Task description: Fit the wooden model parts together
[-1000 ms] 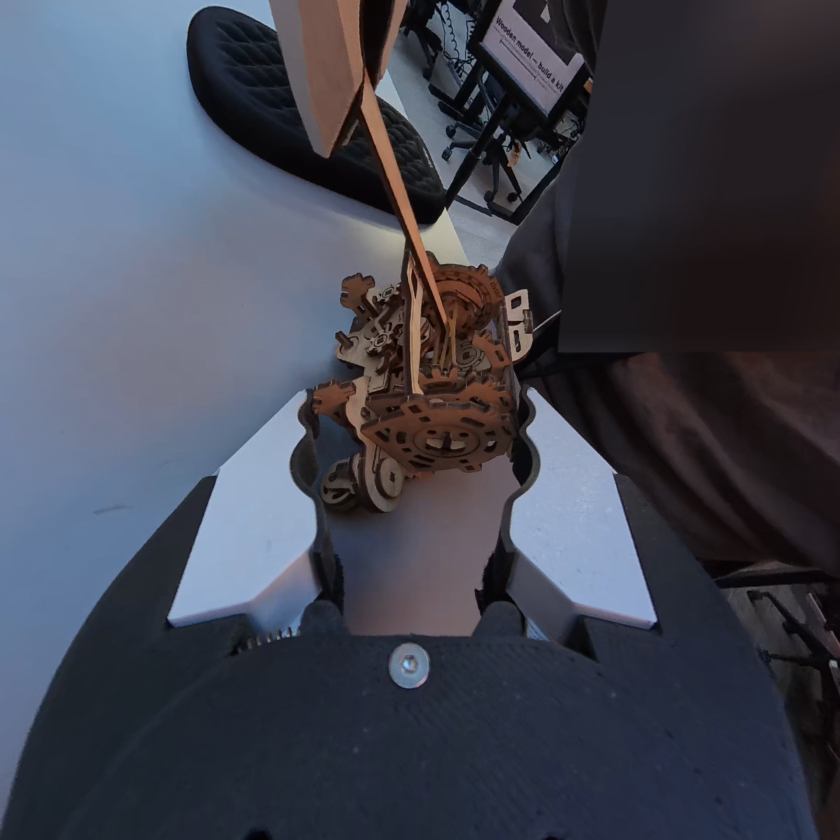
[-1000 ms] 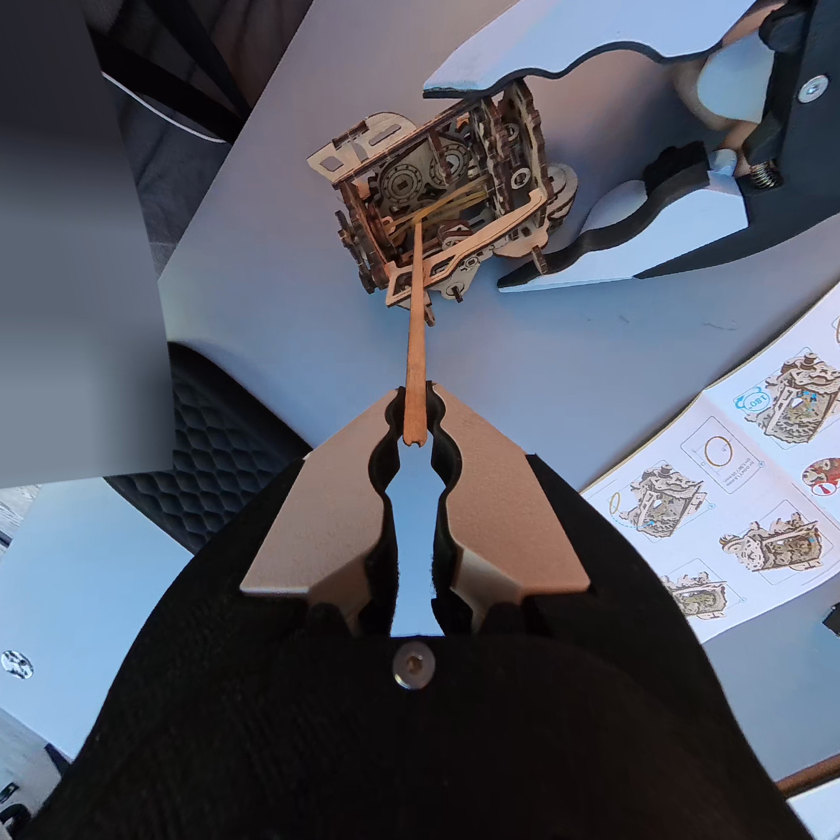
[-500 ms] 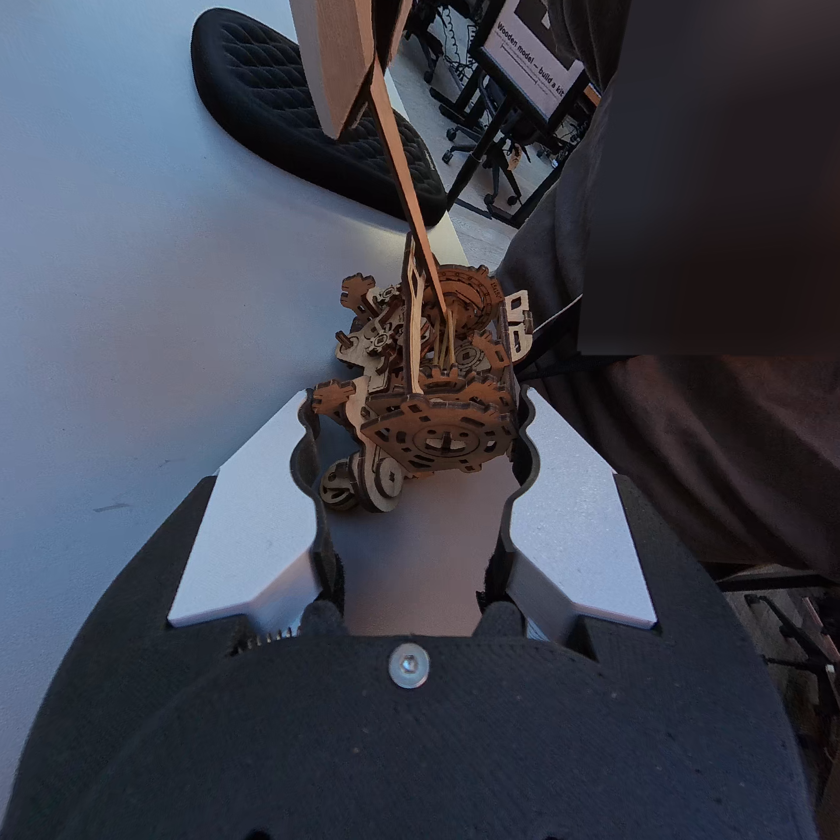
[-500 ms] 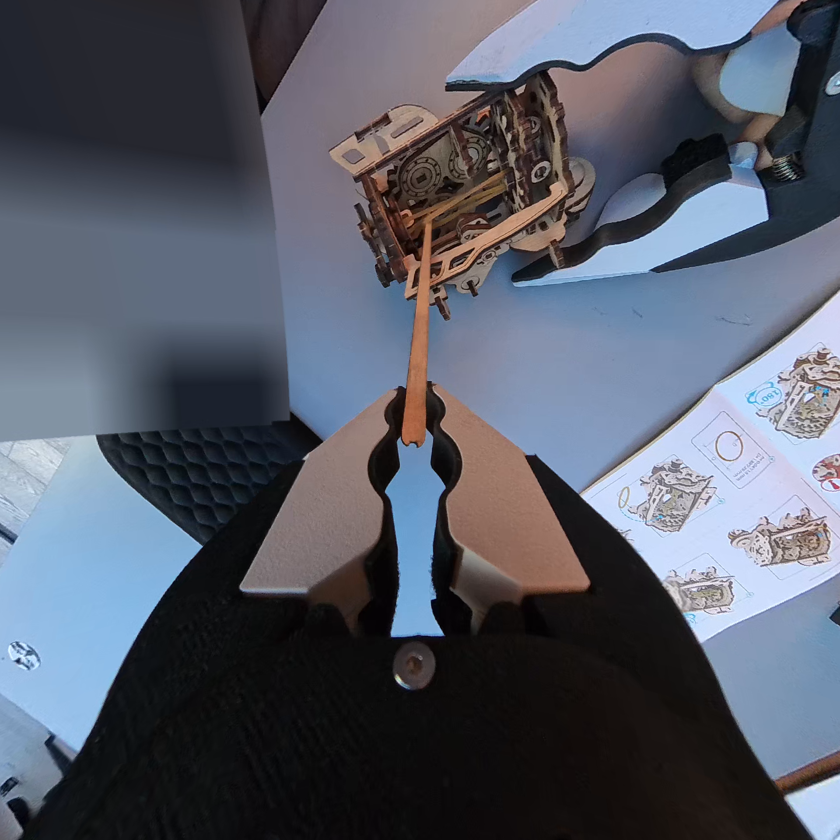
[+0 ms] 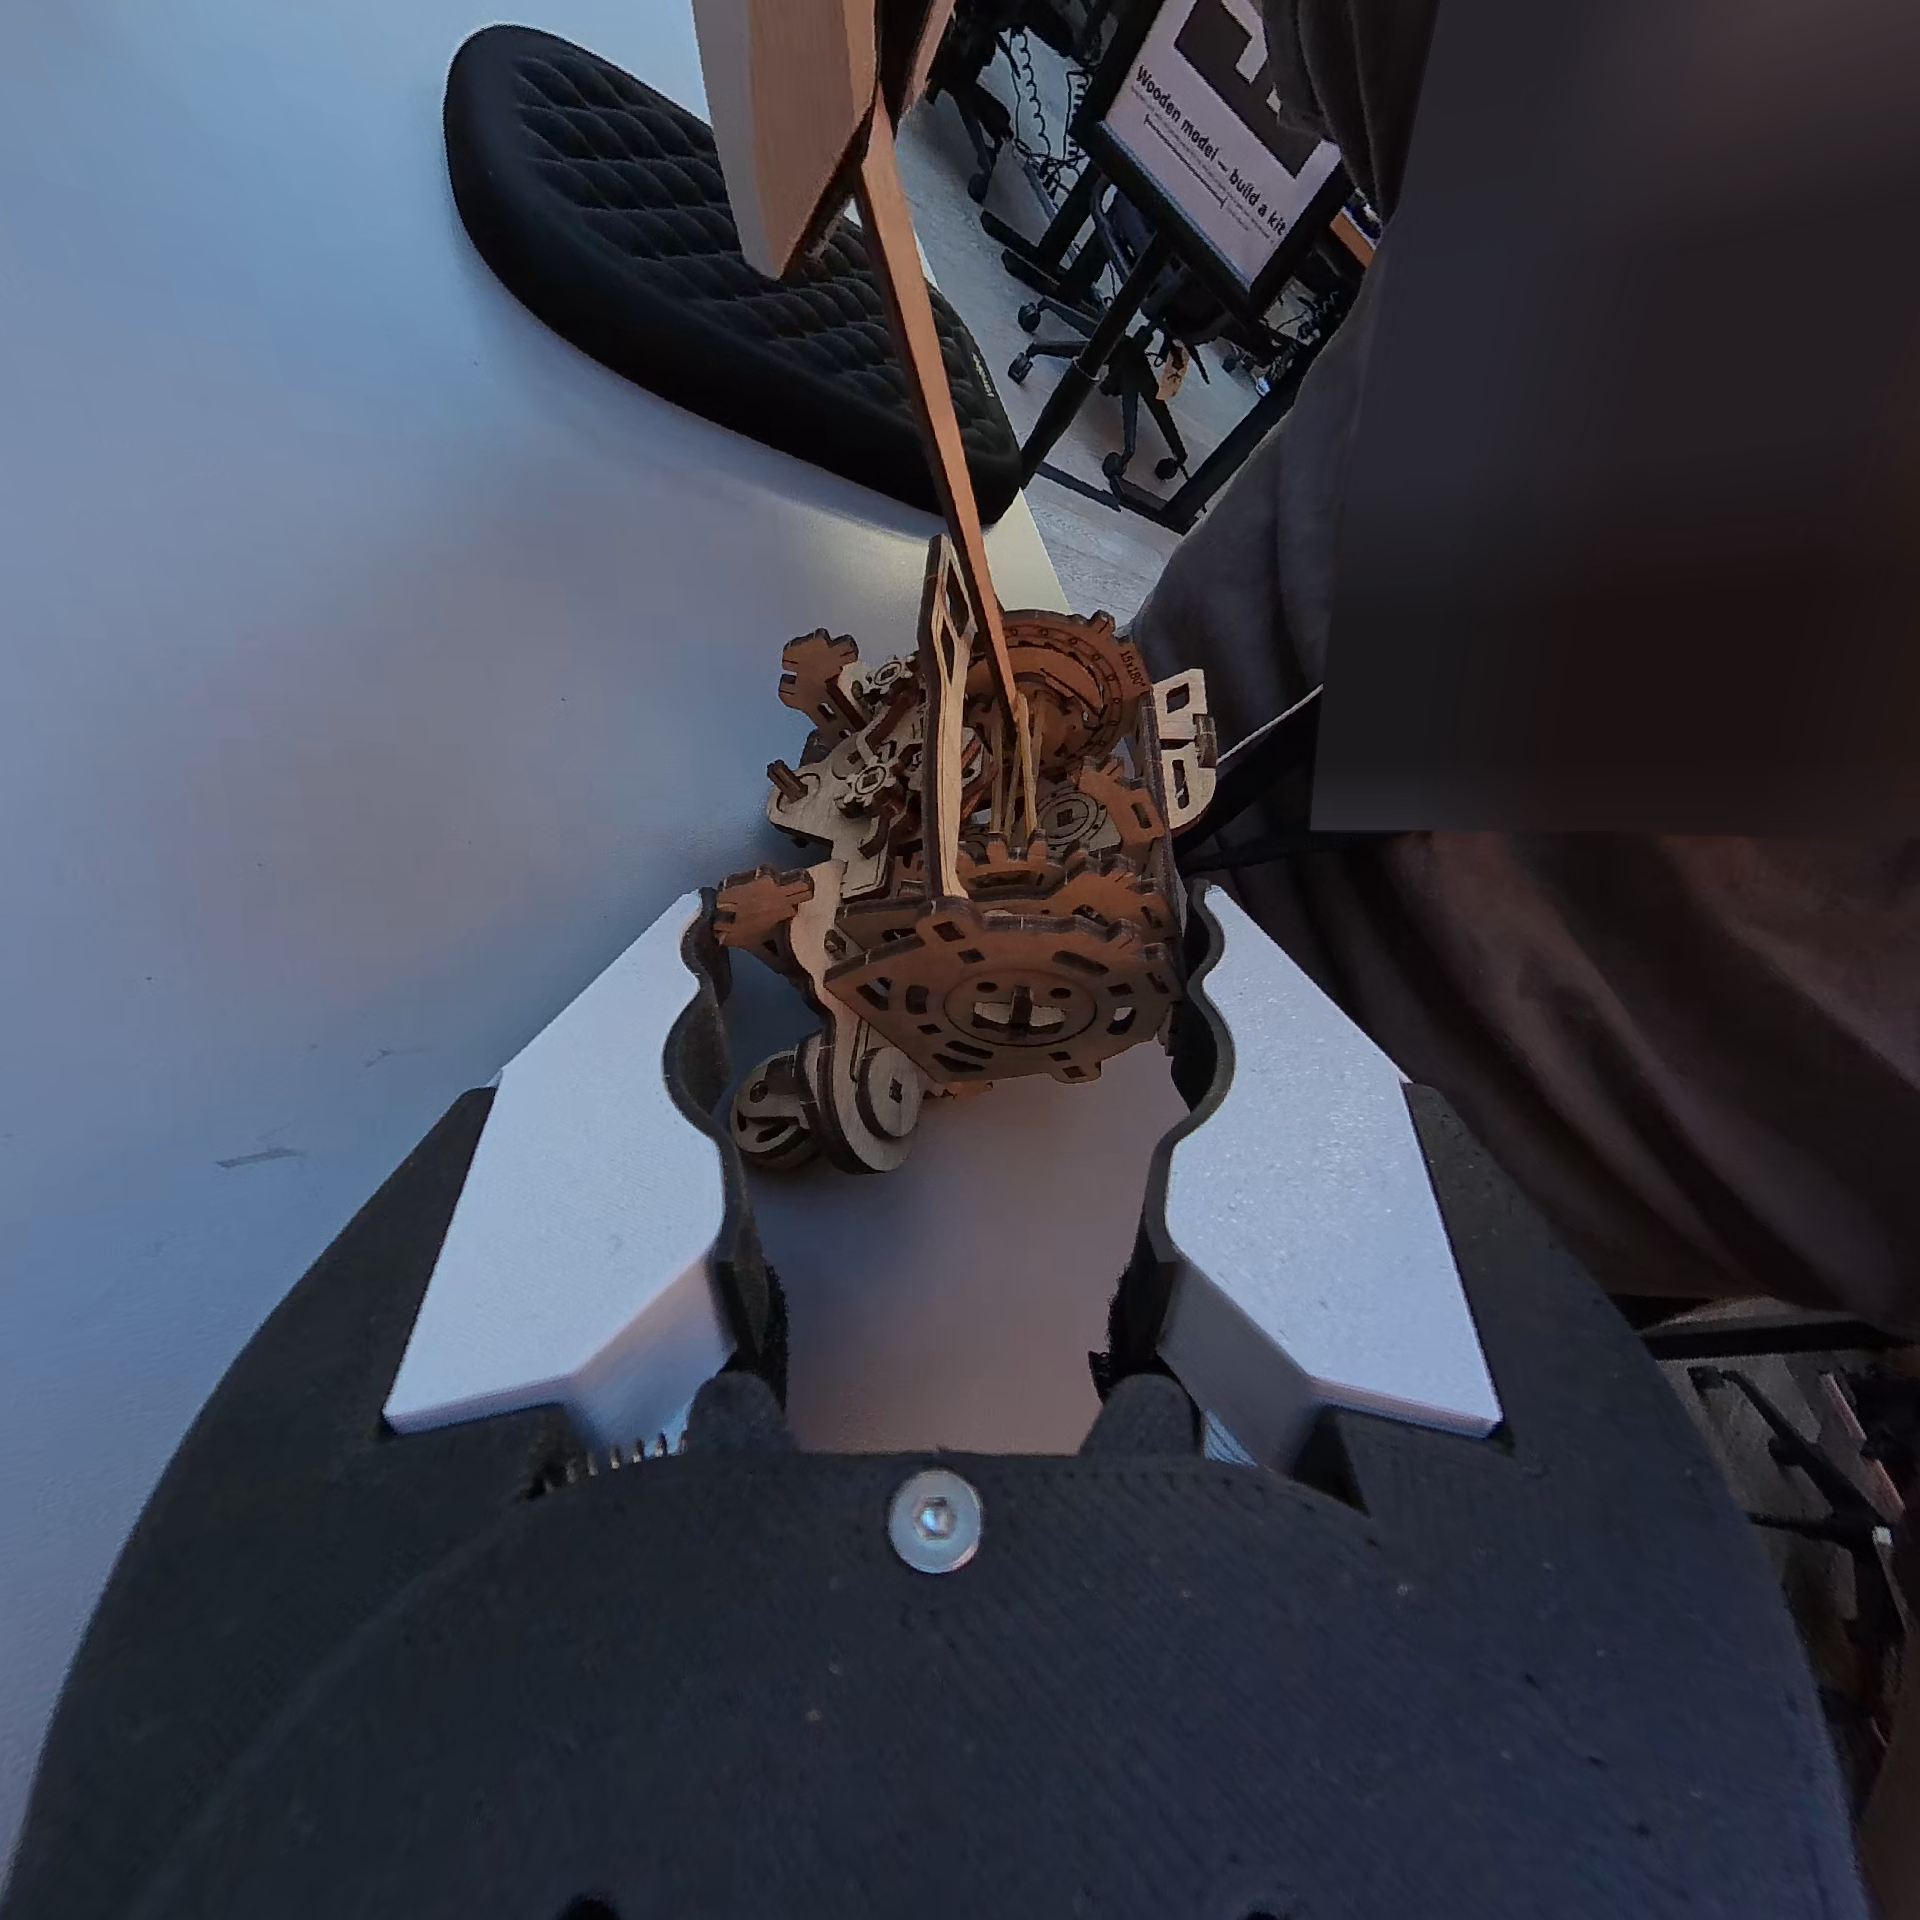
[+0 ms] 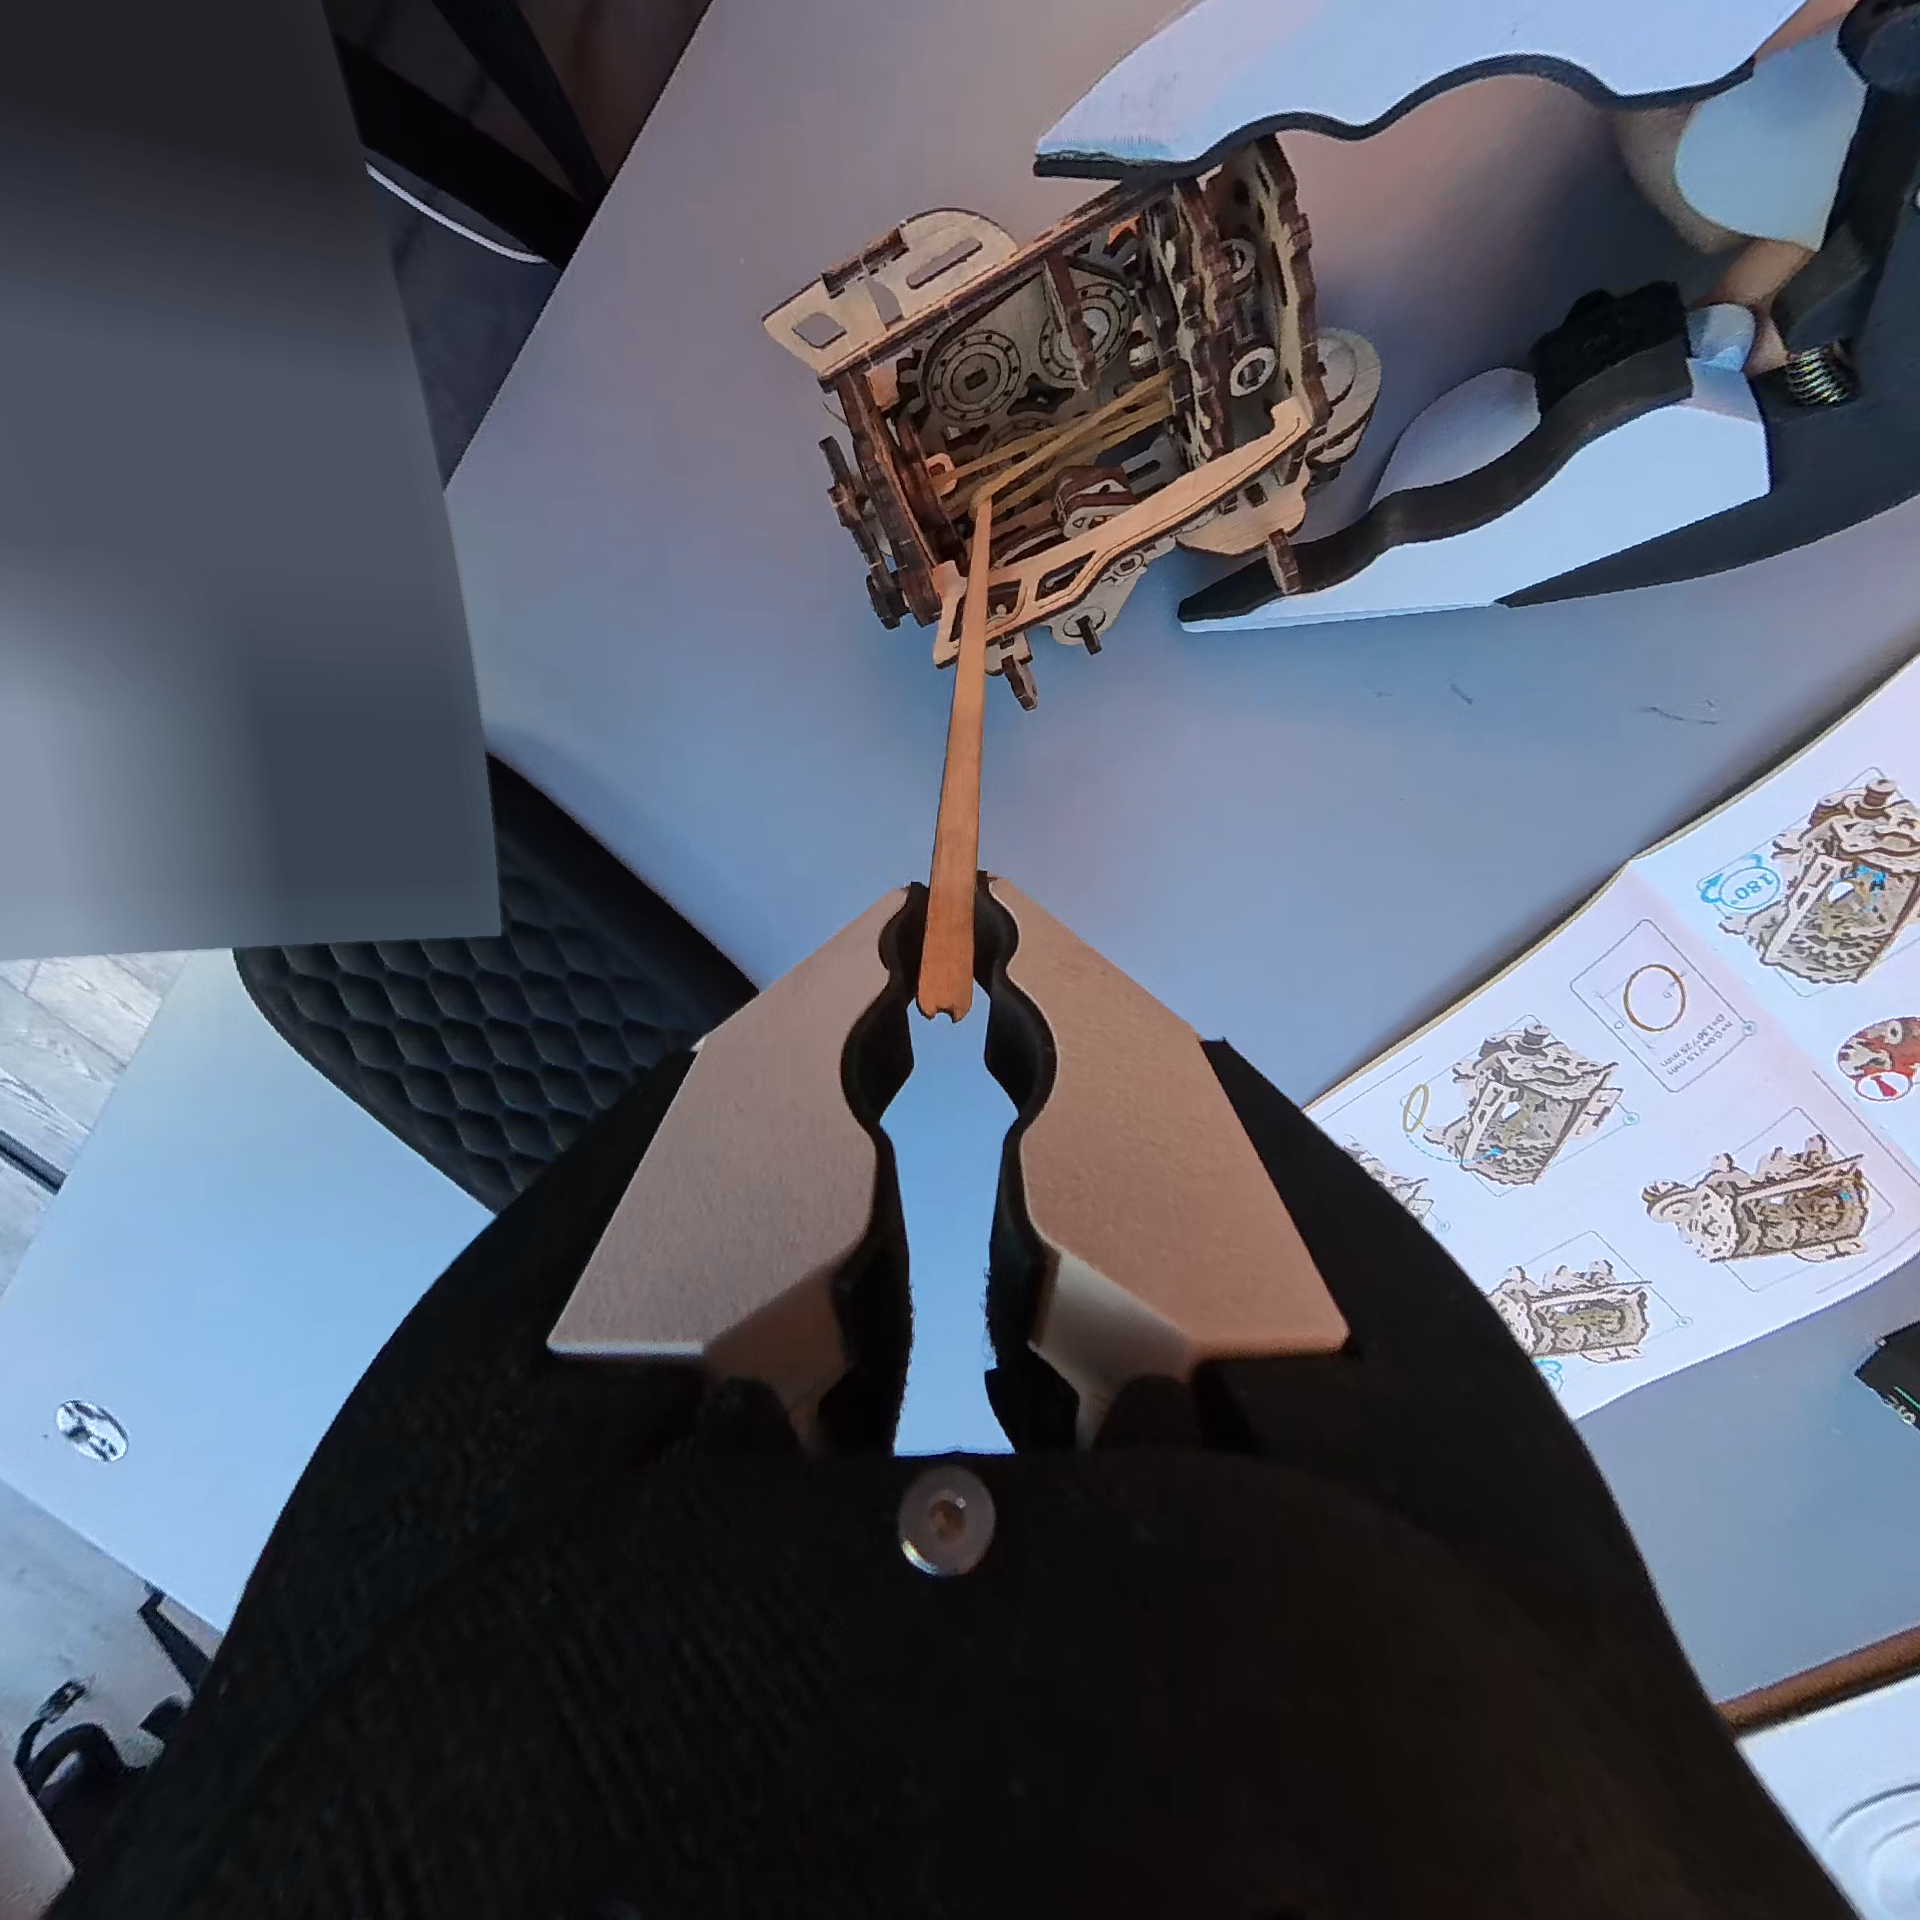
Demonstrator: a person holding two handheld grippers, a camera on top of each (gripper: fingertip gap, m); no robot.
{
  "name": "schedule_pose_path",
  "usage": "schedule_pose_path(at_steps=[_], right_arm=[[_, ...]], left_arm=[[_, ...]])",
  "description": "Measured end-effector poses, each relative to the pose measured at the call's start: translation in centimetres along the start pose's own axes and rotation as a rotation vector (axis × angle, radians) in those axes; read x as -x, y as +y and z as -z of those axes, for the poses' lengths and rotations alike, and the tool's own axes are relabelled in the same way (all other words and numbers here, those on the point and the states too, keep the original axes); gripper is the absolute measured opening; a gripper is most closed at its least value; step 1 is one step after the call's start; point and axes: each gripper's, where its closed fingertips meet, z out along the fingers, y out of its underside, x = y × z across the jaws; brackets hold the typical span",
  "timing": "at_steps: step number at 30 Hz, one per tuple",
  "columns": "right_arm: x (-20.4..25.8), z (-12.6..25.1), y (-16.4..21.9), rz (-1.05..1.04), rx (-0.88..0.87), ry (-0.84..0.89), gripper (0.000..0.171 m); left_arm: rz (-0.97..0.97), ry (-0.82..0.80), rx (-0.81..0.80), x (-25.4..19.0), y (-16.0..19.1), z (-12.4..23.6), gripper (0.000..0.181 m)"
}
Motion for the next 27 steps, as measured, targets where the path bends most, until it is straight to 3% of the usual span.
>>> schedule_pose_path(at_steps=[27], right_arm=[[0.9,1.0,0.6,0.059,0.203,-0.095,0.006]], left_arm=[[0.006,-0.001,-0.004,0.1,-0.1,0.0,0.086]])
